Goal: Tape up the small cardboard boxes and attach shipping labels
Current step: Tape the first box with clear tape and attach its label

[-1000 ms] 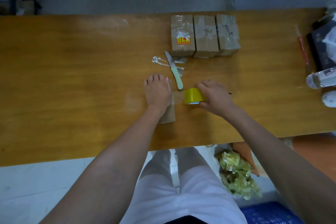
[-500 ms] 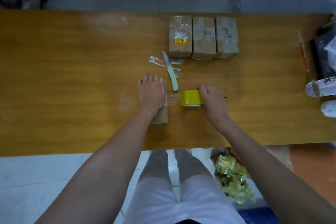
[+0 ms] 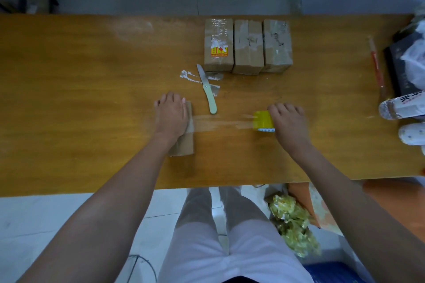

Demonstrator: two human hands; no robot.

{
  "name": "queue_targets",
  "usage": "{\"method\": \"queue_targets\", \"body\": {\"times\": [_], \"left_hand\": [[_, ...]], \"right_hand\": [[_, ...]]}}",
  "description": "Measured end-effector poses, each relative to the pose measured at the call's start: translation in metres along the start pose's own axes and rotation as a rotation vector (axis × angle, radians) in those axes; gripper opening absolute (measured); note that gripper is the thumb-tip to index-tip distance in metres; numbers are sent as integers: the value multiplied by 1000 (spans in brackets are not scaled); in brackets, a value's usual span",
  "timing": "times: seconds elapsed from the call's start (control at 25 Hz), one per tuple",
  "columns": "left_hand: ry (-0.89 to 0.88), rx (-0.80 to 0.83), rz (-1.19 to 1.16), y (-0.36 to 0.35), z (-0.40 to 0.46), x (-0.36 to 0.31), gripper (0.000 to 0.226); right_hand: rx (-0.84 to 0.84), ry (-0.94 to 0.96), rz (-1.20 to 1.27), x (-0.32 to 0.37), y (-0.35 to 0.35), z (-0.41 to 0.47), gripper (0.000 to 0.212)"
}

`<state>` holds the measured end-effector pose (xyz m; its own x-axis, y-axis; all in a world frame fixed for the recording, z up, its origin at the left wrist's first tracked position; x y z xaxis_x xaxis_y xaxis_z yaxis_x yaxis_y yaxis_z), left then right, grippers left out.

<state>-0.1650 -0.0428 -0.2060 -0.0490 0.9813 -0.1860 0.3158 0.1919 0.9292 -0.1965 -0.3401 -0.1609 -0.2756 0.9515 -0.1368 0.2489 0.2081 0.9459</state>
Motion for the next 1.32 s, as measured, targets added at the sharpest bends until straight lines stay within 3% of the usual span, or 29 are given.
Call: {"method": "queue_targets", "body": {"times": [0.12, 0.24, 0.44, 0.52, 0.6, 0.72, 0.84, 0.96, 1.2, 1.32], "left_hand": [[-9, -8, 6, 0, 0, 0, 37], [4, -3, 24, 2, 0, -1, 37], [14, -1, 41, 2, -3, -2, 37], [20, 0, 37, 2, -3, -2, 37], [17, 3, 30, 2, -3, -3, 38], [20, -12, 16, 3, -4, -3, 38], [19, -20, 17, 2, -4, -1, 40], [23, -24, 34, 2, -3, -1, 39], [17, -19, 35, 2, -4, -3, 40], [15, -10, 25, 2, -3, -3, 39]], "right_hand": [[-51, 15, -136, 1, 5, -1, 25], [4, 25, -152, 2, 4, 2, 33], [237, -19, -67, 1, 4, -3, 74], [141, -28, 66, 11, 29, 2, 86], [15, 9, 206, 37, 55, 22, 68], [161, -11, 359, 85, 51, 76, 40], [327, -66, 352, 128, 19, 115, 39], [383, -126, 381, 142, -6, 129, 37], [351, -56, 415, 149, 1, 130, 41], [155, -116, 583, 138, 33, 112, 28]]}}
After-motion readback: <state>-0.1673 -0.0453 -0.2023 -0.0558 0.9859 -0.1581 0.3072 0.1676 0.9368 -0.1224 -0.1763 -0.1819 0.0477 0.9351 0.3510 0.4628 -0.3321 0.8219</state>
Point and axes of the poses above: each hand's wrist, its own z-axis towards the middle knuckle, its own y-axis out of the back of the hand, x = y × z, the point moved 8 cm from there along z, towards the middle knuckle, and after that the axes turned 14 degrees about x, right-handed, at the moved point
